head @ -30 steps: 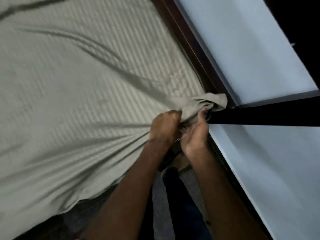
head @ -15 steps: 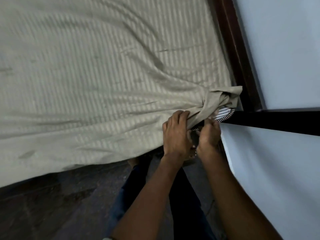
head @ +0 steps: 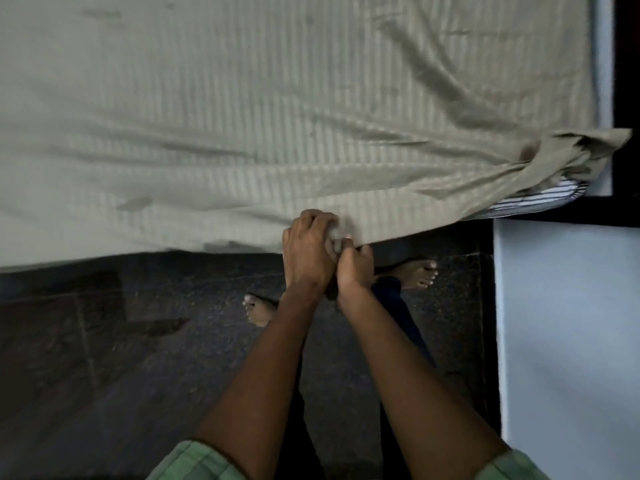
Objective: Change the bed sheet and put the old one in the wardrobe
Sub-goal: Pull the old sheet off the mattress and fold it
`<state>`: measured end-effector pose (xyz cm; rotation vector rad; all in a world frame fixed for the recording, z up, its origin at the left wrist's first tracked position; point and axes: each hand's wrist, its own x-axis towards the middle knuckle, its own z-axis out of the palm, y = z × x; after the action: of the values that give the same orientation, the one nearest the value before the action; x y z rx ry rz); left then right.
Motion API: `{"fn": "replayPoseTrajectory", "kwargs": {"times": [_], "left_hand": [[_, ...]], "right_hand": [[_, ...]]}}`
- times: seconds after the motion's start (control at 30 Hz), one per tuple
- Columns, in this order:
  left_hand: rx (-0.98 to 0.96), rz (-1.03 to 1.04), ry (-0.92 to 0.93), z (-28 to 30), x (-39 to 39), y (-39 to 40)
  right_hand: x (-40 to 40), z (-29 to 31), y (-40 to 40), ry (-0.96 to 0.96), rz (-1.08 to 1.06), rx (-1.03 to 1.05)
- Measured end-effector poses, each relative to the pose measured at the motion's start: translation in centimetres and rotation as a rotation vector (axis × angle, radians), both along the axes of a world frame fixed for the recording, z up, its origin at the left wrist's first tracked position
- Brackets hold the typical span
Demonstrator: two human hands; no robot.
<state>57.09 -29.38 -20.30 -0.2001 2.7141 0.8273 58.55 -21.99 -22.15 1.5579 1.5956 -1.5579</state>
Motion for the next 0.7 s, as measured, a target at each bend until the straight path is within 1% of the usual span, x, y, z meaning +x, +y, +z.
{"fn": "replayPoseTrajectory", "kwargs": {"times": [0.1,0.17,0.2,0.4,0.47,0.53,0.6,0.7], "left_hand": [[-0.010,0.137,0.003,0.1,2.8,-6.8],[-0.033,0.228,0.005,0.2,5.1,-11.9],[-0.043,0.274,-0.001,0.3,6.2,-14.4],[-0.009,0.527,0.006,0.7,11.1,-29.9],[-0.006,0.571,-0.024,0.5,12.6,-34.6],[-0.004,0.565,-0.056,0.3,13.5,-37.3],[0.002,0.576,-0.074,0.1,14.0,-39.9],[0.014,0.620,-0.099,-0.7,13.7,-43.6]], "right_hand": [[2.3,-0.7,-6.3,-0.101,0.152,-0.106],[3.5,0.6,-11.2,-0.164,0.268,-0.145],[4.0,0.9,-13.7,-0.178,0.282,-0.168],[4.6,-0.5,-27.8,-0.217,0.262,-0.288],[4.6,-1.0,-32.2,-0.186,0.243,-0.311],[4.2,-1.8,-34.8,-0.134,0.163,-0.356],[3.8,-2.6,-37.6,-0.091,0.140,-0.388],[2.9,-3.2,-41.3,-0.069,0.076,-0.300]]}}
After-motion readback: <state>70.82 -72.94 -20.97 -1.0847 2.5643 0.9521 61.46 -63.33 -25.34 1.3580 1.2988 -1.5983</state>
